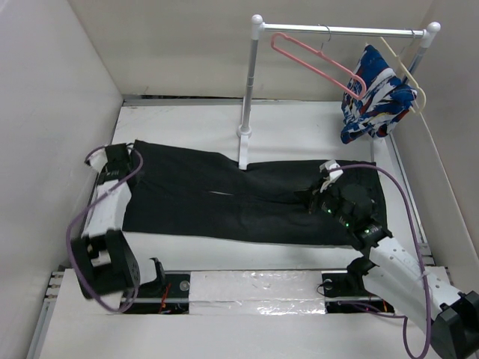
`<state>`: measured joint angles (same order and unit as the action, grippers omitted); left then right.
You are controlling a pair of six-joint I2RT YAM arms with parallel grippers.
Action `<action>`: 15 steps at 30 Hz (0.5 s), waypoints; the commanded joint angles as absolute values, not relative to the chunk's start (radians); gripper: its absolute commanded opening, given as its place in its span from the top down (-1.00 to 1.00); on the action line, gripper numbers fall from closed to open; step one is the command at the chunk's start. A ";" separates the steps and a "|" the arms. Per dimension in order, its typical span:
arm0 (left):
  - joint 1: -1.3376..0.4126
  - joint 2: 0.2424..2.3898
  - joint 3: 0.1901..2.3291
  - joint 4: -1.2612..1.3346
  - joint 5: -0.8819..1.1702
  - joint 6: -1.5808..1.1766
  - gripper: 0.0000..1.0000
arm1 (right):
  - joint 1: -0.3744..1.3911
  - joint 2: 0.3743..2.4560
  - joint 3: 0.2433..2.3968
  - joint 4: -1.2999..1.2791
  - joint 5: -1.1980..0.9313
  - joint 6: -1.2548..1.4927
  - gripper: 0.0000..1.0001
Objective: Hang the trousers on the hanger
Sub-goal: Flatten out the trousers at the center of the board.
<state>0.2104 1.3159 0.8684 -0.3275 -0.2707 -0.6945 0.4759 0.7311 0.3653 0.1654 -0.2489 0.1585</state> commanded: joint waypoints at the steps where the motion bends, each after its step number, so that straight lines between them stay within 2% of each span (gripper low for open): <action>1: 0.268 1.157 0.778 -0.362 -0.316 -0.762 0.26 | 0.486 0.716 0.400 0.207 -0.267 0.152 0.95; 2: 0.309 1.113 0.755 -0.380 -0.307 -0.793 0.85 | 0.486 0.721 0.400 0.207 -0.268 0.152 1.00; 3: 0.334 1.097 0.708 -0.385 -0.254 -0.802 1.00 | 0.486 0.724 0.402 0.207 -0.276 0.150 1.00; 8: 0.454 1.040 0.588 -0.399 -0.153 -0.853 1.00 | 0.486 0.744 0.402 0.212 -0.258 0.146 1.00; 9: 0.463 1.035 0.595 -0.416 -0.190 -0.867 0.89 | 0.486 0.749 0.400 0.212 -0.256 0.146 1.00; 10: 0.463 1.034 0.606 -0.437 -0.213 -0.899 0.65 | 0.486 0.752 0.400 0.215 -0.258 0.146 1.00; 11: 0.481 1.026 0.609 -0.461 -0.228 -0.911 0.37 | 0.486 0.755 0.400 0.216 -0.258 0.146 1.00; 12: 0.501 1.022 0.609 -0.466 -0.235 -0.914 -0.13 | 0.486 0.758 0.400 0.219 -0.262 0.144 1.00; 14: 0.543 1.003 0.601 -0.463 -0.222 -0.922 -0.39 | 0.486 0.772 0.402 0.225 -0.267 0.144 0.99; 15: 0.554 0.999 0.591 -0.459 -0.215 -0.923 -0.44 | 0.486 0.775 0.403 0.224 -0.268 0.143 0.96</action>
<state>0.5182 1.0370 0.5903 -0.4431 -0.2096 -0.8818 0.4793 0.7662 0.3656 0.1684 -0.2604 0.1604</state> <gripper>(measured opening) 0.704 0.019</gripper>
